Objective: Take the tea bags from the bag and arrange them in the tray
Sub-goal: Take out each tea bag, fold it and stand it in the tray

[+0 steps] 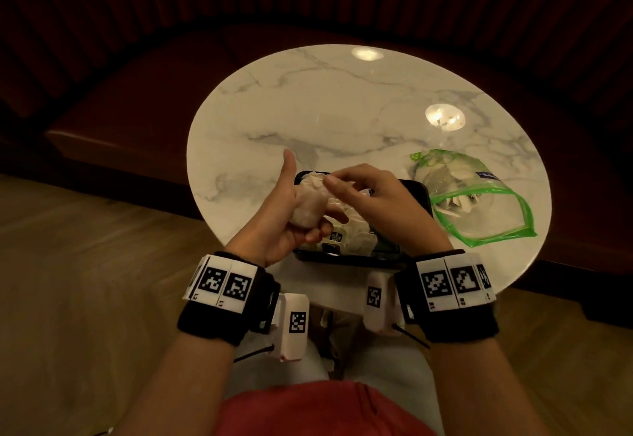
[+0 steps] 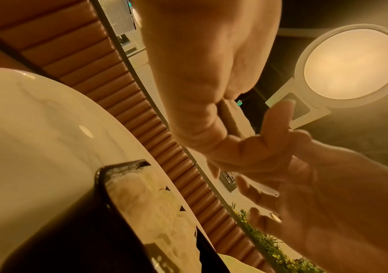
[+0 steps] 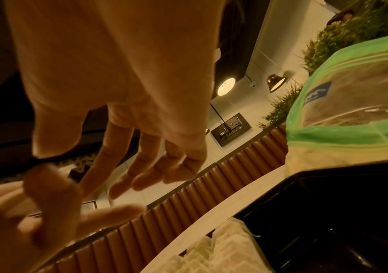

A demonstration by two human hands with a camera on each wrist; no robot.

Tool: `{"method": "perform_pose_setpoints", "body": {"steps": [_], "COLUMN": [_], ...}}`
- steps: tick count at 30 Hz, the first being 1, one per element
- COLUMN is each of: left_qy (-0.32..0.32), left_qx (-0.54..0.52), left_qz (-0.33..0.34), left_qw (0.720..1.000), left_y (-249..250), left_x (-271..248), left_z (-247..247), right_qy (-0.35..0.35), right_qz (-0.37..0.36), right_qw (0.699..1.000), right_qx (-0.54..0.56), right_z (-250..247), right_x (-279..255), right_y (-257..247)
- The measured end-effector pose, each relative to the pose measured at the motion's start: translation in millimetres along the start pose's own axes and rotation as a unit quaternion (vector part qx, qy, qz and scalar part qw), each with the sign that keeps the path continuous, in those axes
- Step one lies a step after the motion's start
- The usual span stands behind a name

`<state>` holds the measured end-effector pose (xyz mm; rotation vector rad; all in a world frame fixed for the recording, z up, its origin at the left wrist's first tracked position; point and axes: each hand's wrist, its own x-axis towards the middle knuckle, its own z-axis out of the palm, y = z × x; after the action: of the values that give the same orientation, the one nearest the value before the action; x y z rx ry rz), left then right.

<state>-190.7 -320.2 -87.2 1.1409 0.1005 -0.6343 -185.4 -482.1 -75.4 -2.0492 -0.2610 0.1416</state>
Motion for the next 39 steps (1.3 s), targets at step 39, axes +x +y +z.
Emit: {"method": "perform_pose_setpoints", "body": {"steps": [39], "left_qy": [0.263], "left_qx": [0.343], "left_qz": [0.072], "left_qw": [0.899], "left_y": [-31.3], "left_x": [25.3], "left_z": [-47.4], "right_qy": [-0.075], "right_qz": [0.226], "right_qw": [0.965], "right_qx": [-0.111], "right_z": [-30.8], "right_x": [-20.2], "right_y": [66.4]}}
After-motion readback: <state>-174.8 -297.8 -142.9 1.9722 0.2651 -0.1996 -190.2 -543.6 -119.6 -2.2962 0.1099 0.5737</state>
